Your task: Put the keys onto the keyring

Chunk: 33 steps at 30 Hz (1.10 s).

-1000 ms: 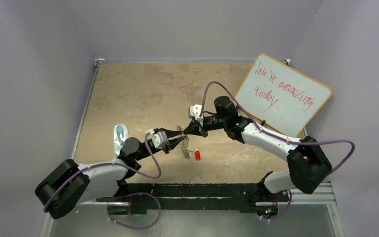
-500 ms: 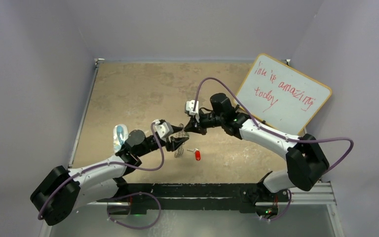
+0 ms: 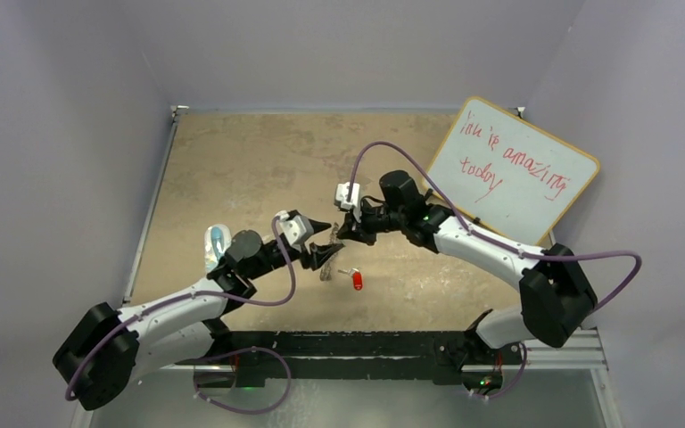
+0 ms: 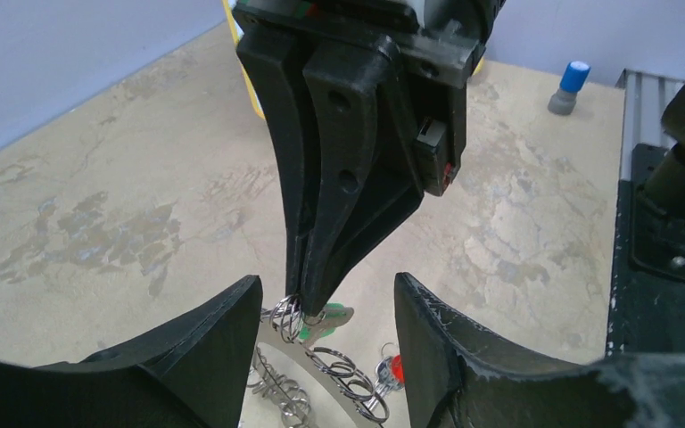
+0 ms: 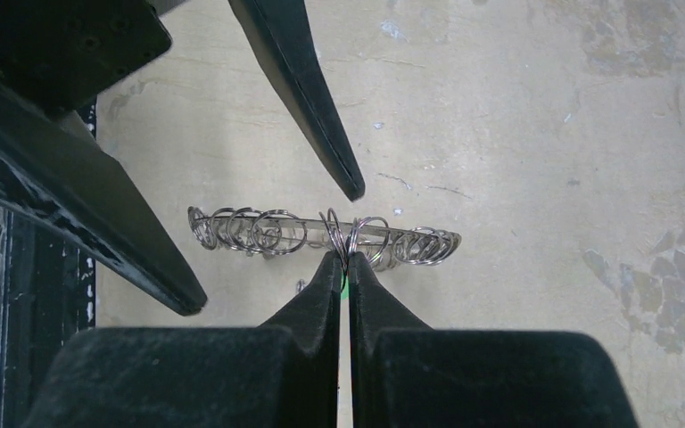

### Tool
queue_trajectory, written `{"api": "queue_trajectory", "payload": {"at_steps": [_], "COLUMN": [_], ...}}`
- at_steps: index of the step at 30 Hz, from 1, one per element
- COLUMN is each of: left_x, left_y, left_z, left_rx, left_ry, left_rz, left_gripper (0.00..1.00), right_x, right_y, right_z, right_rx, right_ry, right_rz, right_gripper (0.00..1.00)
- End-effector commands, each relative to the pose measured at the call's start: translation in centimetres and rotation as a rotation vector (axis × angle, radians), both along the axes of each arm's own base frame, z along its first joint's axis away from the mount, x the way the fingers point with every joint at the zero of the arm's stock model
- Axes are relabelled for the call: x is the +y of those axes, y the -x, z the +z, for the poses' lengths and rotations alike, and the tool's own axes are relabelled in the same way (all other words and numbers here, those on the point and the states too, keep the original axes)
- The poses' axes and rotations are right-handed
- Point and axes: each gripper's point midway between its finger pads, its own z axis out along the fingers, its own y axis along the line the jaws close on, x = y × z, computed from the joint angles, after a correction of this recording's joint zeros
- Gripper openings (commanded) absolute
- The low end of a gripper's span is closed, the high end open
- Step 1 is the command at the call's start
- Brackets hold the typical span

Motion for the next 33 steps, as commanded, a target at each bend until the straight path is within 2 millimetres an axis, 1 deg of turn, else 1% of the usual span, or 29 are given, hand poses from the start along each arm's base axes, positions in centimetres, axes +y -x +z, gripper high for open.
{"api": "queue_trajectory", "payload": {"at_steps": [1, 3, 6, 12, 18, 25, 33], "left_x": [-0.7, -1.1, -1.9, -3.2, -3.8, -4.1, -3.0], "left_y": [-0.7, -0.9, -1.3, -1.1, -0.9, -0.6, 0.4], "left_z": [-0.9, -2.1, -2.3, -1.9, -0.5, 0.9, 2.6], "left_rx": [-0.057, -0.063, -0.059, -0.074, -0.085, -0.075, -0.183], "left_ry": [-0.081, -0.13, -0.146, -0.134, -0.085, -0.047, -0.047], "left_rz": [-0.02, -0.044, -0.069, -0.138, -0.163, -0.198, -0.204], "left_gripper": [0.55, 0.54, 0.53, 0.53, 0.53, 0.52, 0.51], "right_x": [-0.7, -0.9, -1.3, -2.2, -3.3, -4.5, -5.2], "right_y": [0.0, -0.3, -0.3, -0.2, -0.1, 0.9, 1.8], "right_z": [-1.8, -2.4, -3.3, -4.2, -5.0, -4.4, -3.5], "right_rx": [0.036, 0.044, 0.067, 0.08, 0.098, 0.116, 0.12], "right_ry": [0.091, 0.116, 0.138, 0.163, 0.201, 0.209, 0.2], "right_rz": [-0.006, -0.029, -0.055, -0.103, -0.152, -0.184, -0.198], "right_gripper": [0.0, 0.0, 0.0, 0.0, 0.0, 0.0, 0.0]}}
